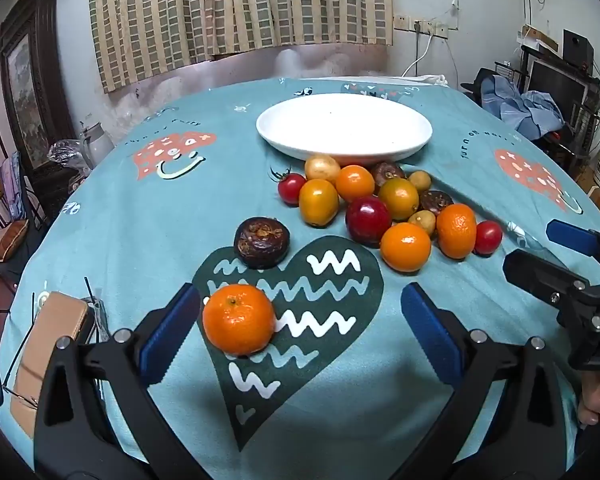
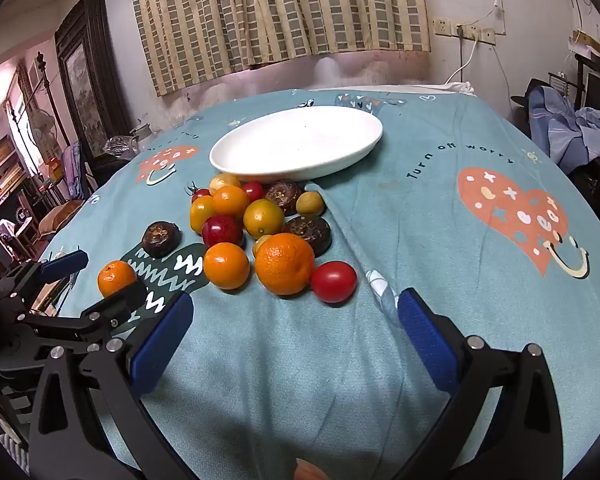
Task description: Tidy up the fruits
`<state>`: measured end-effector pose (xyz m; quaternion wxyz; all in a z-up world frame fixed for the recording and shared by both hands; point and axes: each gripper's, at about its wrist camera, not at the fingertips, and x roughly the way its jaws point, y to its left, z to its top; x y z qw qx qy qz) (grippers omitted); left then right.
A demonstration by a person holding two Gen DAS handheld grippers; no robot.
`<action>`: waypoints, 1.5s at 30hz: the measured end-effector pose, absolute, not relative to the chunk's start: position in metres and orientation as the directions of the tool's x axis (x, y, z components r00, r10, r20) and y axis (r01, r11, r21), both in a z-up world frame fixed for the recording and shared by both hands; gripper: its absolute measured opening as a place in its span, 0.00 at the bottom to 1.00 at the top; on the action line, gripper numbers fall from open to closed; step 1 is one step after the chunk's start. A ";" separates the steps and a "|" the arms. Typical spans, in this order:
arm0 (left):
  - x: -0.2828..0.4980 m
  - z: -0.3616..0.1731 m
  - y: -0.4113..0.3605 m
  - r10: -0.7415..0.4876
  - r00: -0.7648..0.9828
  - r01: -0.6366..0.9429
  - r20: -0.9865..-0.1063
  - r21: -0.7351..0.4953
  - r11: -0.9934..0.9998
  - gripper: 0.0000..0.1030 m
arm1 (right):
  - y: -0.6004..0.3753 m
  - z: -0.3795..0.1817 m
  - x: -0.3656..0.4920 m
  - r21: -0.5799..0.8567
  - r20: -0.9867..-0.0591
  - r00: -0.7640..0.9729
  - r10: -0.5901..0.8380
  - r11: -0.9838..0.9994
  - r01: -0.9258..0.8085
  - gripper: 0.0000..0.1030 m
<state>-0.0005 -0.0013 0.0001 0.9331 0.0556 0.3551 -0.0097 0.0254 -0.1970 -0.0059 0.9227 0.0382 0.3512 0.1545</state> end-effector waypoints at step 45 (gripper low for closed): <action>0.006 -0.008 0.005 -0.001 0.717 0.046 -0.697 0.047 0.998 0.98 | -0.195 -0.006 0.025 0.179 -0.634 0.708 0.312 0.949 -0.259 0.99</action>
